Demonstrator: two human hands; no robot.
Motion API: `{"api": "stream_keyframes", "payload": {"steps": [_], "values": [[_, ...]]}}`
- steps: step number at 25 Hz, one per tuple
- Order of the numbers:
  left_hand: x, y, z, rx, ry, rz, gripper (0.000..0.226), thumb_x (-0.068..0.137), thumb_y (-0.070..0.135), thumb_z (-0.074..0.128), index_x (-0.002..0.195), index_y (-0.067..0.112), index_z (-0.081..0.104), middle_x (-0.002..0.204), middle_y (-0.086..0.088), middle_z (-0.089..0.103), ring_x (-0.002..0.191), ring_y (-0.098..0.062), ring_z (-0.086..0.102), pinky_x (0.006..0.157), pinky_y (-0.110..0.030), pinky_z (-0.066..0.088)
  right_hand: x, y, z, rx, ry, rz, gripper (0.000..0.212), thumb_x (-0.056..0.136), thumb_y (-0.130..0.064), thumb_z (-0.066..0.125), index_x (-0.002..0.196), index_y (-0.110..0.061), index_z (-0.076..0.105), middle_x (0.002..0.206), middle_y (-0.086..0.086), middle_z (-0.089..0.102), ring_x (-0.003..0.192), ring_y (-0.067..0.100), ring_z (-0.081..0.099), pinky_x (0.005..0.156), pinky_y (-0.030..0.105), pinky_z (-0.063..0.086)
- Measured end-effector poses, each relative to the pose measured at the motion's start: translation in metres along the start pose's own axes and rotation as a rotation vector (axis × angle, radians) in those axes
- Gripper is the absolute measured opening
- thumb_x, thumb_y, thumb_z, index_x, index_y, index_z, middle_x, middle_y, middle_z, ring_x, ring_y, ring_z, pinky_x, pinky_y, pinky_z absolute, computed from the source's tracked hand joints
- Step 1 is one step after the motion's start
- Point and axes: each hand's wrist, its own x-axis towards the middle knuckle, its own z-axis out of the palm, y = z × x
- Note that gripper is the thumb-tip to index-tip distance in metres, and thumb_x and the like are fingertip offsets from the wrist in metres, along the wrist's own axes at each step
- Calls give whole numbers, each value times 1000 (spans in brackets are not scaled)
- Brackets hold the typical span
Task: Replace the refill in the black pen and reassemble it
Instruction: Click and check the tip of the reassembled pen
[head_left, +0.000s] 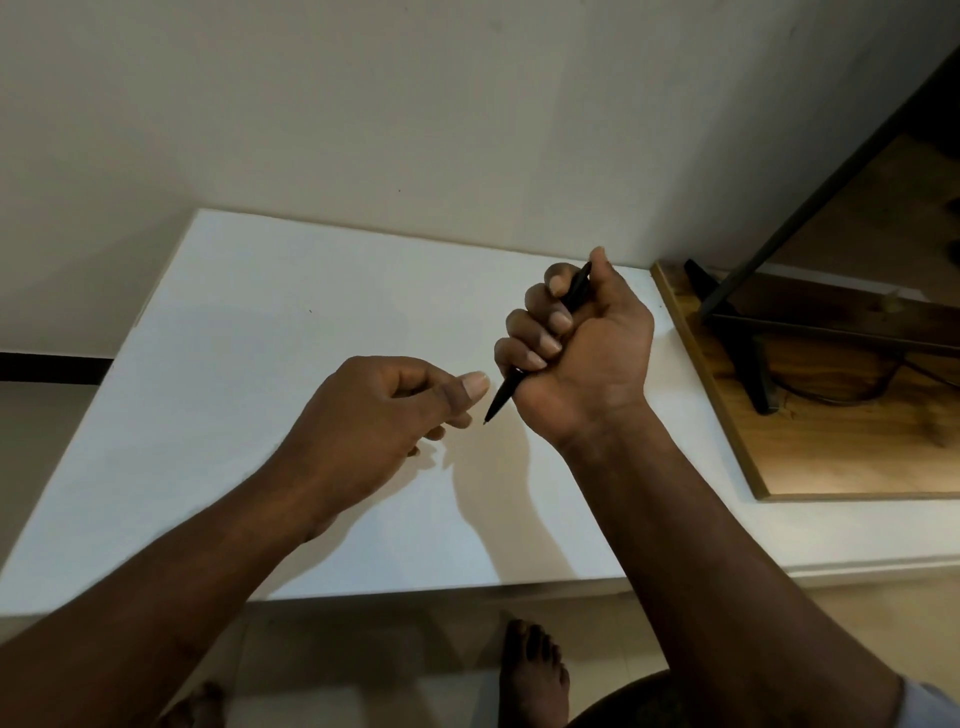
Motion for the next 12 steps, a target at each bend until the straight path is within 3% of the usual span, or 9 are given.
{"api": "stream_keyframes", "payload": {"steps": [6,12], "values": [[1,-1,1,44,-25,4,39,79,68,62,85,34,80,83,22,79,80,4,73,66,-23,53,-3,4,4,-27,4,10,42,95,-34,41,56,-19,41,52,-6,21,42,11,14,43,23,14],[2,-3,-1,22,-28,3,34,85,63,65,83,33,81,82,20,80,79,3,74,66,-23,51,-3,3,3,-29,-40,54,46,98,-41,44,59,-18,40,53,-5,20,43,11,13,43,23,13]]}}
